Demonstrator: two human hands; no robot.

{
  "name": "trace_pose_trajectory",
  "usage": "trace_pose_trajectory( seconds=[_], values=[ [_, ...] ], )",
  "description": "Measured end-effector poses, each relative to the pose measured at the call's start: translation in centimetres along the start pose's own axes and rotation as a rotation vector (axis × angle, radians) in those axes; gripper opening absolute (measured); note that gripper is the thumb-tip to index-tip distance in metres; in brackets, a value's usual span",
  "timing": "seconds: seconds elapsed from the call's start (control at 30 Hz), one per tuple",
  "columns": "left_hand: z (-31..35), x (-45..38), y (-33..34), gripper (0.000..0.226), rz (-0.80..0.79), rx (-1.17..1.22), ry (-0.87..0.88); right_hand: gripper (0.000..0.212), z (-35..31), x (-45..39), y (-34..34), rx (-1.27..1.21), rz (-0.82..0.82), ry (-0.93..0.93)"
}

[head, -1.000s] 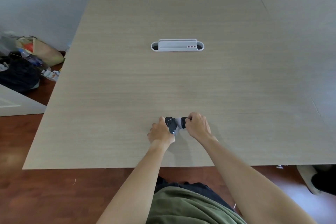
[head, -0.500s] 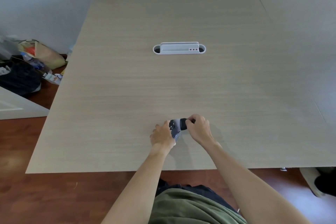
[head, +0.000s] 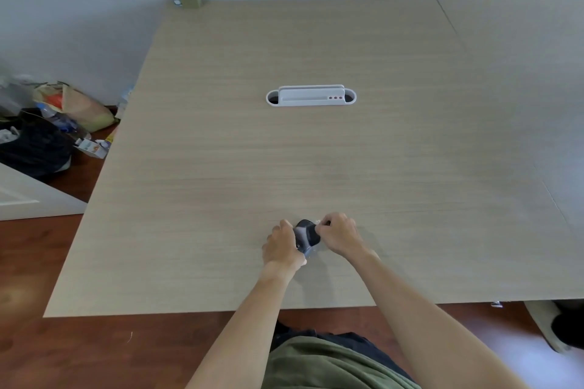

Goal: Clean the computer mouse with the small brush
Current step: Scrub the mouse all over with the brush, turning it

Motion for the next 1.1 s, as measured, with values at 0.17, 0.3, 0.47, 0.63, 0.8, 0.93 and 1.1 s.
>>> trace_pose_trajectory(
  seconds=[0.17,0.3,0.47,0.63,0.8,0.93,1.1],
  values=[
    [-0.1,-0.1,-0.2,0.066,0.002,-0.02,0.005,0.021,0.2,-0.3,-1.0,-0.004,0.184,0.019],
    [-0.1,-0.1,-0.2,0.063,0.002,-0.012,0.009,0.022,0.0,-0.3,-0.2,-0.11,-0.006,-0.047],
    [-0.2,-0.3,-0.4,0.062,-0.009,-0.029,0.021,0.017,1.0,-0.2,-0.6,-0.015,0.158,0.046],
    [-0.4,-0.4,-0.5,0.061,-0.009,-0.05,0.03,0.016,0.0,0.3,-1.1,-0.163,0.129,-0.073],
    [-0.2,-0.4,-0.7,0.055,-0.019,-0.063,0.037,0.016,0.8,-0.1,-0.6,-0.061,0.101,-0.023],
    [-0.2,-0.4,-0.9,0.055,-0.02,-0.082,0.047,0.015,0.4,-0.1,-1.3,-0.143,0.212,-0.019],
    [-0.1,-0.5,-0.8,0.052,-0.023,-0.099,0.064,0.014,0.3,0.0,-0.4,-0.139,0.016,-0.051]
  ],
)
Point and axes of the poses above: each hand's wrist, its own x-axis away from the middle knuckle, its own y-axis out of the palm, z = x × y, the point moved 3 cm from there along -x, towards the middle knuckle, and after that the axes turned 7 degrees about x, right-handed, at the moved point
